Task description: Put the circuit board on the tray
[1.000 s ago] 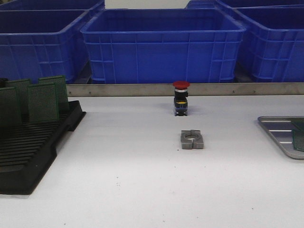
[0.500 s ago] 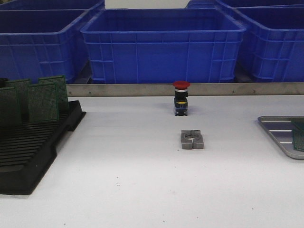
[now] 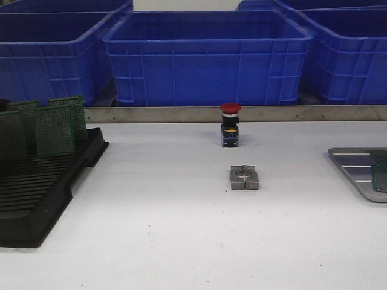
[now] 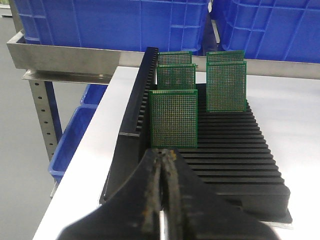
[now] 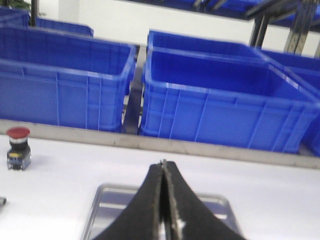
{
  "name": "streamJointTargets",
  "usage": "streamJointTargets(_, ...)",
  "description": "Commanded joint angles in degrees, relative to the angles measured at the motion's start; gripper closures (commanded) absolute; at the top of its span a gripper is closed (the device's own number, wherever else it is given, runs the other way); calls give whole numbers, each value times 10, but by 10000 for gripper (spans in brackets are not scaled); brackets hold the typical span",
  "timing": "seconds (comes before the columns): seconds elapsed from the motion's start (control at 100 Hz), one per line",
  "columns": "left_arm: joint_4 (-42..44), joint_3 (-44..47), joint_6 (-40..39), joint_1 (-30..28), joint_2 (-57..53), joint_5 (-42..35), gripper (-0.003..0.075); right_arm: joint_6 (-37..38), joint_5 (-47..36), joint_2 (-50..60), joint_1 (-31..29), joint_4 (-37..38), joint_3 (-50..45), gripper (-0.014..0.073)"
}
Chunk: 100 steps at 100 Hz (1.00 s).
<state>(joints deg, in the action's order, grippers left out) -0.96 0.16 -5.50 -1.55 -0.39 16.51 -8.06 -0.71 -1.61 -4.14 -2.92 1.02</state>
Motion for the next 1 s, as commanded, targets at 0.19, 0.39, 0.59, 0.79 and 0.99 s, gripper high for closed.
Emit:
streamJointTargets(0.19, -7, 12, -1, 0, -15, -41, 741, 102, -3, 35, -1, 95, -26, 654)
streamJointTargets(0.39, -7, 12, -1, 0, -15, -41, 741, 102, -3, 35, -1, 95, -26, 654)
streamJointTargets(0.59, -7, 12, -1, 0, -15, -41, 741, 102, 1, 35, -1, 95, -26, 654)
streamJointTargets(0.79, -7, 12, -1, 0, -15, -41, 741, 102, 1, 35, -1, 95, -26, 654)
streamJointTargets(0.99, -7, 12, -1, 0, -15, -41, 741, 102, 1, 35, -1, 95, -26, 654)
